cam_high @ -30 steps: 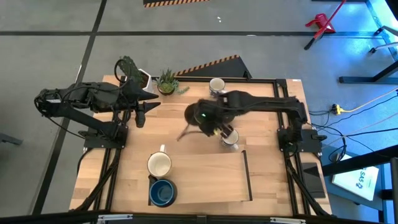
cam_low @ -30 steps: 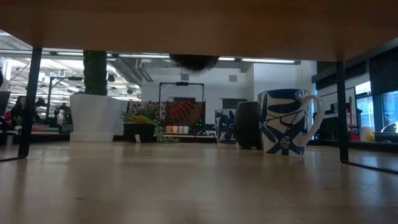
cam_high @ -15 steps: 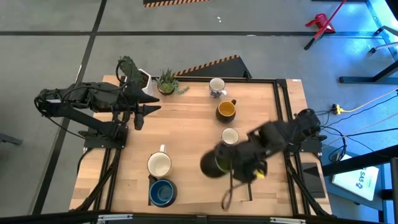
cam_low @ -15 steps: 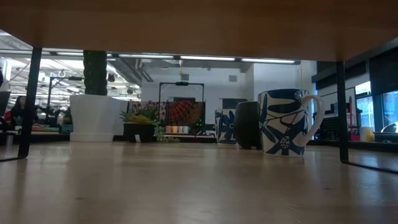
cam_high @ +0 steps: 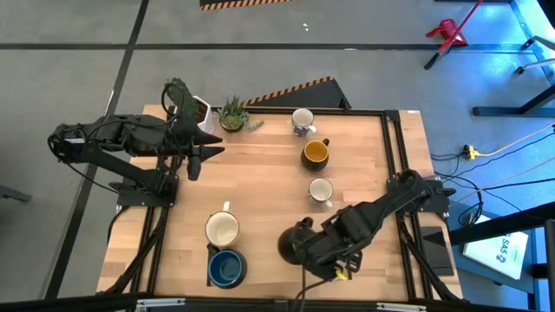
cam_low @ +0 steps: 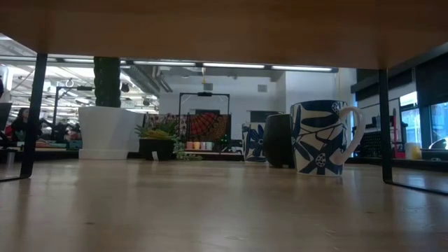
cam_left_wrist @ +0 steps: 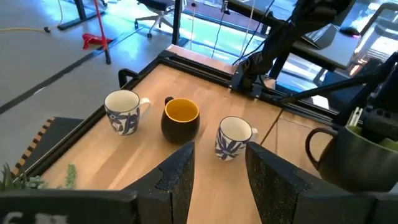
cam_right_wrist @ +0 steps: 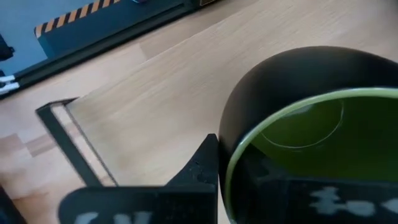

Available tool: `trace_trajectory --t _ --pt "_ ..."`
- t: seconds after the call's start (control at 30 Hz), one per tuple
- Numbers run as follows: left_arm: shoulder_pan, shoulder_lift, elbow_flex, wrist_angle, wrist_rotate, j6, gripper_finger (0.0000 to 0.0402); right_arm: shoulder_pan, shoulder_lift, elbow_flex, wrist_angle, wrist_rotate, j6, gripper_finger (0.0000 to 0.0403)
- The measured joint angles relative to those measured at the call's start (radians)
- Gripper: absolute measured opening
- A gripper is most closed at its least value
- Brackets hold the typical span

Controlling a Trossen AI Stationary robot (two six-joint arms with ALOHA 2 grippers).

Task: Place coffee mugs
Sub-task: Put the green mug on the shelf

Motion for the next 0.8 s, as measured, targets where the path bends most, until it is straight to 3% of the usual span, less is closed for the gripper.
trace_trajectory --t 0.4,0.8 --pt "0.0 0.0 0.0 0.0 0.052 0.0 0.0137 0.027 0.011 0.0 0.025 -0.095 0.048 0.0" --pt "0.0 0.0 0.0 0.0 0.051 0.0 0.0137 0.031 0.015 0.0 -0.001 -0.105 0.05 0.0006"
